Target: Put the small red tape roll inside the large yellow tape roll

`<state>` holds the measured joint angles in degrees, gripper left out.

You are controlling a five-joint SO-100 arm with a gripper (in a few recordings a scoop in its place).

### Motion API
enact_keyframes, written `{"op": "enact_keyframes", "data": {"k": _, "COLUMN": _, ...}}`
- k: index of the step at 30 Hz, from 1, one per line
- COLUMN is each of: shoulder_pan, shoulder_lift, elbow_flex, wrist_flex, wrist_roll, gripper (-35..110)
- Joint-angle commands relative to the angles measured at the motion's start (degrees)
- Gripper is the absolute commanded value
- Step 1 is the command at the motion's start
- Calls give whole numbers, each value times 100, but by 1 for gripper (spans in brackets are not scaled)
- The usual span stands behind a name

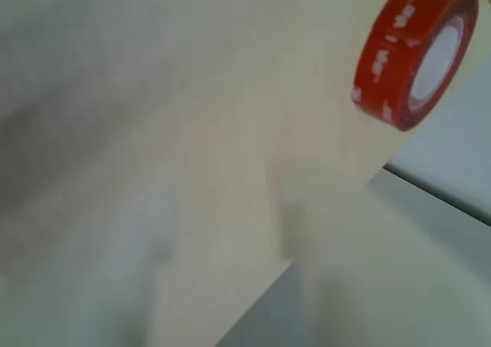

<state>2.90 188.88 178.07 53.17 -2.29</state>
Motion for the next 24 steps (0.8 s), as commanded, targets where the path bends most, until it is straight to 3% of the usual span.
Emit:
{"op": "enact_keyframes", "data": {"k": 1, "shoulder_pan": 88, "shoulder_lift": 211, "elbow_flex": -62, "wrist_flex": -44, "wrist_roll": -123, "gripper": 0}}
{"op": "enact_keyframes", "data": {"k": 15, "shoulder_pan": 88, "shoulder_lift": 211, "elbow_flex": -105, "wrist_flex": 44, "wrist_roll": -149, "gripper": 0}}
{"op": "enact_keyframes", "data": {"k": 24, "shoulder_pan": 290, "shoulder_lift": 0, "elbow_flex": -1626, "wrist_flex": 325, "wrist_roll": -123, "gripper": 0}}
